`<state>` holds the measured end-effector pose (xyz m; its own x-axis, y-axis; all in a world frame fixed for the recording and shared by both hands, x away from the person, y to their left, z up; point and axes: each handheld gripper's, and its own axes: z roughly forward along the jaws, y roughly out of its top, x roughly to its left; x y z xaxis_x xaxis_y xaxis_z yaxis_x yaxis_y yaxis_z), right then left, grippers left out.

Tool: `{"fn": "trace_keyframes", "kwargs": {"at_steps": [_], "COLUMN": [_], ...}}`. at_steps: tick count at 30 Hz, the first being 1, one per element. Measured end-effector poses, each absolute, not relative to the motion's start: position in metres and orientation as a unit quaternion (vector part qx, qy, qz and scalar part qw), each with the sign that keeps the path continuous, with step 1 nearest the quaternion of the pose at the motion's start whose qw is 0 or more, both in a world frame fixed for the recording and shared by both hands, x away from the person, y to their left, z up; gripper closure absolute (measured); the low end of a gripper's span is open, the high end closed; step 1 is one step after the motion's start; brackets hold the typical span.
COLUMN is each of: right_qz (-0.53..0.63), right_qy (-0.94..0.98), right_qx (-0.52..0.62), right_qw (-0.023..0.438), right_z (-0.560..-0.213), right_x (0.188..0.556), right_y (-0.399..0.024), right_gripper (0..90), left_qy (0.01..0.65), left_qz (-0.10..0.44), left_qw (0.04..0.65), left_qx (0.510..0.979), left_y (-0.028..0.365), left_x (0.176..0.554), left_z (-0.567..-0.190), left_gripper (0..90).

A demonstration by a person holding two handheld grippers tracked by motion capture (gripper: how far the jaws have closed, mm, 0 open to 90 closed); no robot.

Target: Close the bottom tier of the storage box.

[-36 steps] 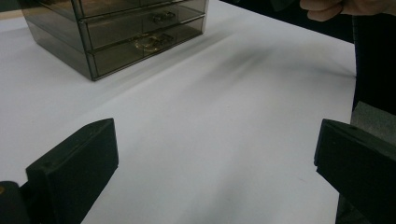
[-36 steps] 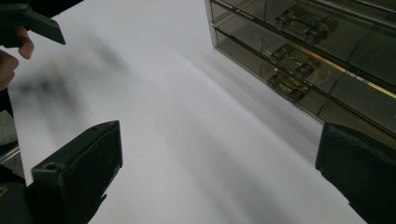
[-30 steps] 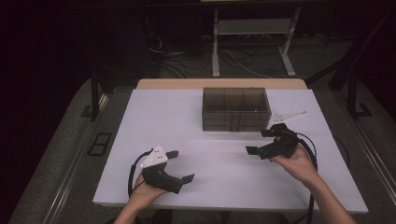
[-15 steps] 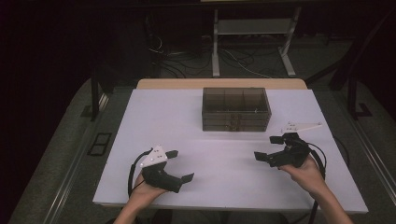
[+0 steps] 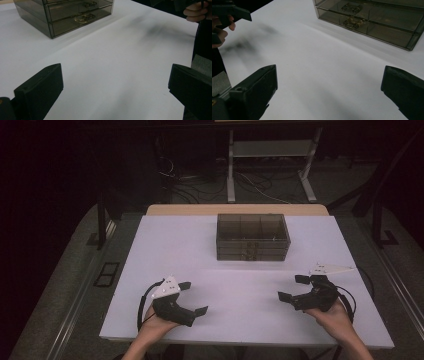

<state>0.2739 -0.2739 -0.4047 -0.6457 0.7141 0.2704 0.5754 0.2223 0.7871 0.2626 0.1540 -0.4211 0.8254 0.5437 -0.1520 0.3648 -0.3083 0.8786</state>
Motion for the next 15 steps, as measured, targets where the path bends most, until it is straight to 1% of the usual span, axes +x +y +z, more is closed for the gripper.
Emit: {"fn": "trace_keyframes", "kwargs": {"at_steps": [15], "right_qz": [0.469], "right_qy": [0.764], "right_qx": [0.435], "right_qw": [0.086], "right_z": [-0.420], "right_x": [0.255], "right_y": [-0.287], "right_gripper": [0.3], "left_qy": [0.291], "left_qz": [0.080], "left_qw": [0.502], "left_qx": [0.811], "left_y": [0.154], "left_x": [0.265], "left_z": [-0.424], "left_gripper": [0.0]}}
